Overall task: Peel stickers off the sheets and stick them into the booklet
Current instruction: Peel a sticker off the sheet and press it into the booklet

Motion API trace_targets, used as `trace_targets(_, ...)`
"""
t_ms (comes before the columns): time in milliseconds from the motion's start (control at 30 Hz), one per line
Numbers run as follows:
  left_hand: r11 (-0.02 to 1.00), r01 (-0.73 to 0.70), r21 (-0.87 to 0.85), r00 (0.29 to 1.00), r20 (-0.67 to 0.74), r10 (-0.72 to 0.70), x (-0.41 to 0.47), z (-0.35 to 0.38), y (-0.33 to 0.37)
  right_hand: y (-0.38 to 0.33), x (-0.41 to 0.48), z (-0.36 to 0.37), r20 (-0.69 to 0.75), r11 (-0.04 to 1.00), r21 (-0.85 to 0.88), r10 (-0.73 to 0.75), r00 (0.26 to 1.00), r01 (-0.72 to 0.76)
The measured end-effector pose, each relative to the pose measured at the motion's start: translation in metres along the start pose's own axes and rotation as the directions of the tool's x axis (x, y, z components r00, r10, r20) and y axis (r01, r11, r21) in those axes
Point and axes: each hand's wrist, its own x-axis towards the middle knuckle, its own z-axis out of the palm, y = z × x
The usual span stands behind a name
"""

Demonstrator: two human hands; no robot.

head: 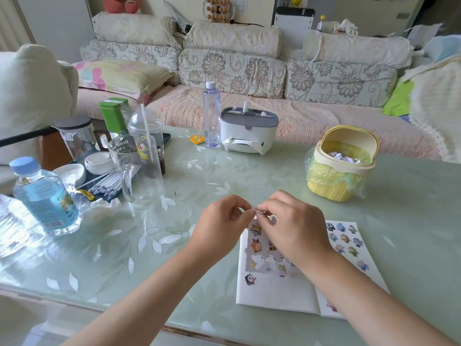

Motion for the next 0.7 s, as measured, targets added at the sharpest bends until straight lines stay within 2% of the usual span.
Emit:
trace_targets(167, 0.991, -0.013, 0.13, 1.0, 0.015, 0.011, 0.003, -0.001, -0.005, 0.001, -0.002, 0.002, 0.03, 0.99, 0.051, 0.131, 0.991, -0.132)
trace_targets(233, 0.991, -0.002, 0.133, 1.0, 0.022, -0.001, 0.004, -0.001, -0.007, 0.002, 0.001, -0.001, 0.071, 0.971, 0.092, 0.216, 0.974, -0.222)
trace_targets(333, 0.993, 0.015, 0.119, 0.999, 0.043, -0.02, 0.006, -0.003, -0.01, 0.006, 0.005, -0.003, 0.236, 0.853, 0.269, 0.391, 0.89, -0.446)
trace_targets(400, 0.992, 0.015, 0.128, 0.997, 0.067, -0.024, 0.007, -0.003, -0.011, 0.007, 0.006, -0.003, 0.332, 0.756, 0.363, 0.442, 0.833, -0.545)
trace_targets(533, 0.987, 0.0, 0.159, 0.997, 0.075, -0.012, 0.005, -0.004, -0.009, 0.006, 0.007, -0.004, 0.446, 0.633, 0.41, 0.489, 0.75, -0.657)
trace_targets(633, 0.981, -0.093, 0.169, 0.995, 0.061, 0.084, 0.001, -0.004, -0.008, 0.003, 0.008, -0.005, 0.507, 0.618, 0.418, 0.45, 0.736, -0.666)
trace_targets(700, 0.988, -0.102, 0.12, 0.994, 0.057, 0.095, 0.001, -0.001, -0.007, 0.003, 0.007, -0.005, 0.535, 0.619, 0.423, 0.419, 0.733, -0.662)
